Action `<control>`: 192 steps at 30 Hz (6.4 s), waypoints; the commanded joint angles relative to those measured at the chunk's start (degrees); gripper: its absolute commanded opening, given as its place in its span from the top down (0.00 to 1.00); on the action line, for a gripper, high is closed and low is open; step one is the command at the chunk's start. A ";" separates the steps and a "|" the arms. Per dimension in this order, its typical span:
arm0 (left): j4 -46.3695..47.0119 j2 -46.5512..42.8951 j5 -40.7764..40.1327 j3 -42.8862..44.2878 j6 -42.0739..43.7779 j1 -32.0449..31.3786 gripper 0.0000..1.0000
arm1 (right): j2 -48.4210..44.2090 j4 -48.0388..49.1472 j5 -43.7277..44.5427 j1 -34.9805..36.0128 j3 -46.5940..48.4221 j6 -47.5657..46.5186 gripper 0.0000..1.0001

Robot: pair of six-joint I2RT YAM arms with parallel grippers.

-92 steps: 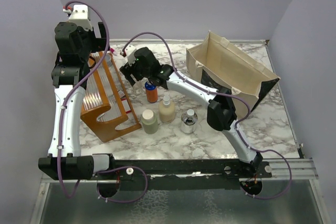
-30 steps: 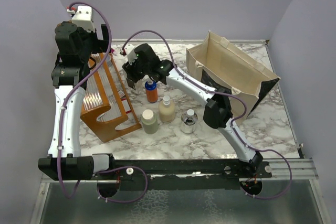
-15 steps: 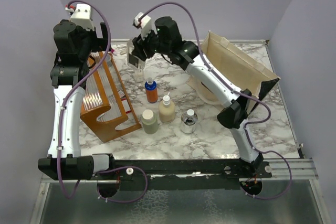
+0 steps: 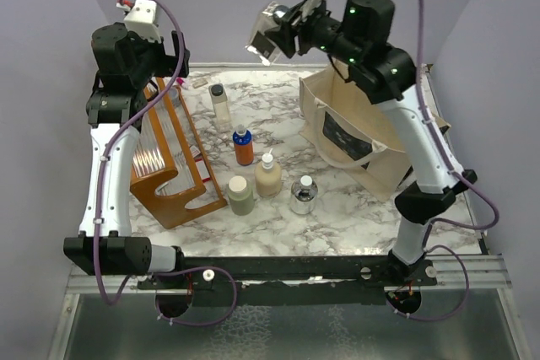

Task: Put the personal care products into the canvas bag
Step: Pick up the care product from the center of the board, then place the care product in the canvas bag.

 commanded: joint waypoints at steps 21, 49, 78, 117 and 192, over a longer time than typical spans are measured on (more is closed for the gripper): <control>2.08 11.39 21.74 -0.05 14.05 -23.30 0.02 | -25.79 1.57 5.60 -18.70 -29.59 -7.91 0.99; 29.41 27.52 31.80 -9.08 -18.32 -35.12 0.22 | -25.24 4.12 -12.08 -30.06 -43.43 -2.00 0.99; 8.43 22.75 35.70 -3.31 -1.86 -35.16 1.00 | -25.81 13.60 2.15 -30.08 -48.49 -15.96 0.99; 6.31 26.87 39.18 1.22 -8.39 -32.49 1.00 | -15.82 31.17 -24.32 -30.10 -58.95 -16.02 0.99; 6.06 29.80 36.56 3.45 -10.66 -32.28 1.00 | -4.79 13.48 -15.52 -32.54 -49.73 -21.34 0.30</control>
